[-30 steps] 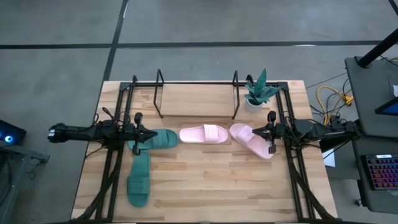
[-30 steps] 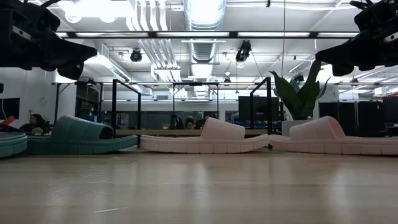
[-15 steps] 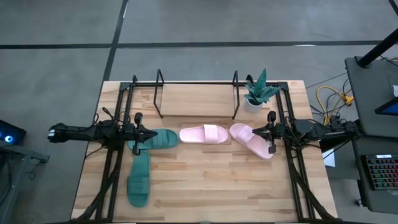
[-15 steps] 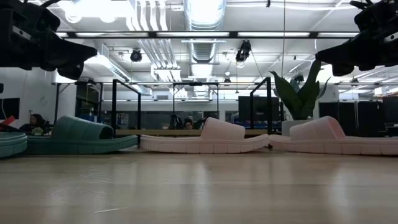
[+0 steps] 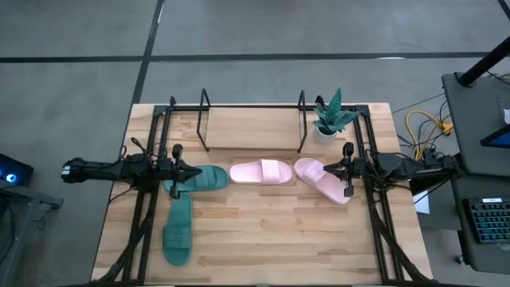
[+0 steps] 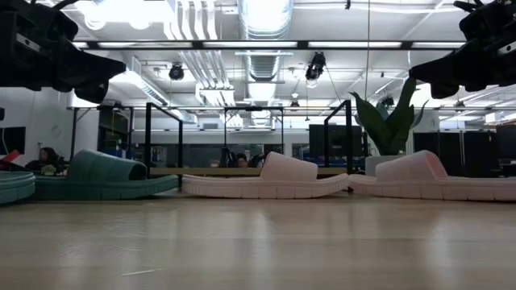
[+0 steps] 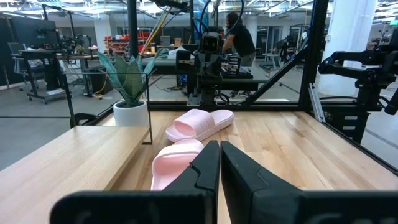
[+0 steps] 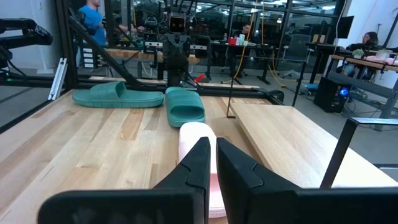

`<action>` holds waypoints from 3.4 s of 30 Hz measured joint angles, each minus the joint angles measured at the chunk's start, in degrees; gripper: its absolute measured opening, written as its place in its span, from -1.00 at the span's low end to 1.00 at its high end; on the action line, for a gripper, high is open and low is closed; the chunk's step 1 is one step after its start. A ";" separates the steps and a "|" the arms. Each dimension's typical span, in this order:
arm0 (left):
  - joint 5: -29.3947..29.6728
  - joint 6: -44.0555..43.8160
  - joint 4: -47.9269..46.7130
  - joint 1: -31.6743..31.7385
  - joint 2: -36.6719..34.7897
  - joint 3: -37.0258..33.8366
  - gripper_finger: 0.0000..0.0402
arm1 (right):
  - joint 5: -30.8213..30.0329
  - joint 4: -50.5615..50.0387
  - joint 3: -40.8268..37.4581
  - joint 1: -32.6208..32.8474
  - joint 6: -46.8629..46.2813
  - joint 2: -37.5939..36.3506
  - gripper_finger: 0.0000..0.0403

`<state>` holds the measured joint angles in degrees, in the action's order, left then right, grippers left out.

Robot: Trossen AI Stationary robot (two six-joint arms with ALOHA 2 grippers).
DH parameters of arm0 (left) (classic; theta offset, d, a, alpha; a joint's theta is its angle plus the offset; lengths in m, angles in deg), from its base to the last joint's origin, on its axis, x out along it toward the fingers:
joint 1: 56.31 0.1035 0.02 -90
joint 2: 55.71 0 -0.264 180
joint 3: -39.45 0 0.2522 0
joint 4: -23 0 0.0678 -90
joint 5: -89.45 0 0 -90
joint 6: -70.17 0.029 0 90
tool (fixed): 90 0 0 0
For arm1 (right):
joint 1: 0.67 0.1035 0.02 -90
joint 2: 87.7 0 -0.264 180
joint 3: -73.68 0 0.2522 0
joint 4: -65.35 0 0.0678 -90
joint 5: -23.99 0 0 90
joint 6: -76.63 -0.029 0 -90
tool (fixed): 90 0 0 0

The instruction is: Pick and place slides into the shelf

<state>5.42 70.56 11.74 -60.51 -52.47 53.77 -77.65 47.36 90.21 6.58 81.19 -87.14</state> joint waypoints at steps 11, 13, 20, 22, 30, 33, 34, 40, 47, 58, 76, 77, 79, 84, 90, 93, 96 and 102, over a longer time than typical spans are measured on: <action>-0.01 0.00 -0.02 0.01 0.00 0.00 -1.00 | 0.01 0.01 0.00 0.00 0.00 0.01 -0.91; -0.01 0.00 -0.01 0.00 0.00 0.02 -1.00 | 0.02 0.02 0.00 0.00 0.00 0.00 -0.91; 0.01 0.00 -0.02 0.01 0.00 0.00 -1.00 | 0.01 0.02 0.00 0.00 0.00 0.00 -0.91; 0.00 0.00 0.00 0.01 0.00 0.01 -1.00 | 0.01 0.01 0.00 0.00 0.00 0.01 -0.91; 0.01 0.00 -0.01 0.01 0.00 0.00 -1.00 | 0.02 0.02 0.00 0.00 0.00 0.02 -0.91; 0.00 0.00 0.00 0.00 0.00 0.00 -1.00 | 0.00 0.00 0.02 -0.02 0.00 0.00 -0.91; 0.00 0.00 -0.02 0.01 0.00 0.01 -1.00 | 0.01 0.01 0.02 -0.01 0.00 0.02 -0.91; 0.00 0.00 0.00 0.00 0.00 0.01 -1.00 | 0.00 0.01 0.00 -0.01 0.00 0.01 -0.91; 0.01 0.00 0.01 -0.01 0.00 0.01 -1.00 | 0.02 0.06 0.00 0.00 0.00 0.02 -0.91; 0.77 0.04 0.81 0.01 0.00 0.02 -1.00 | -0.02 0.35 0.00 -0.01 0.39 0.00 -0.91; 2.45 13.66 24.04 0.01 0.00 0.01 -1.00 | -0.42 11.01 0.00 0.00 18.89 0.02 -0.91; 2.46 13.82 24.05 0.01 0.02 0.01 -1.00 | -0.42 13.27 0.00 0.00 19.34 0.02 -0.91; 2.53 13.92 24.09 0.01 0.00 0.07 -1.00 | -0.41 17.61 0.00 -0.02 19.03 0.02 -0.91; 3.84 15.10 24.09 0.01 0.11 0.39 -1.00 | -0.59 13.39 2.98 0.00 19.70 1.52 -0.75; 3.77 15.54 24.05 0.01 1.31 0.50 -0.83 | -4.97 12.58 6.53 -0.02 22.65 8.42 -0.28; 3.75 15.56 24.07 0.01 2.50 0.50 -0.60 | -4.90 12.51 9.41 0.00 23.36 12.44 -0.08; 3.75 15.44 25.15 0.01 3.44 0.52 -0.38 | -4.89 9.72 13.08 0.00 21.93 16.13 0.03; 3.73 15.10 26.08 0.01 5.04 0.40 -0.17 | -4.90 -5.02 22.07 0.00 14.56 23.65 0.06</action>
<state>9.15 85.66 37.82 -60.50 -47.43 54.17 -82.55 42.34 112.28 6.58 95.75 -63.49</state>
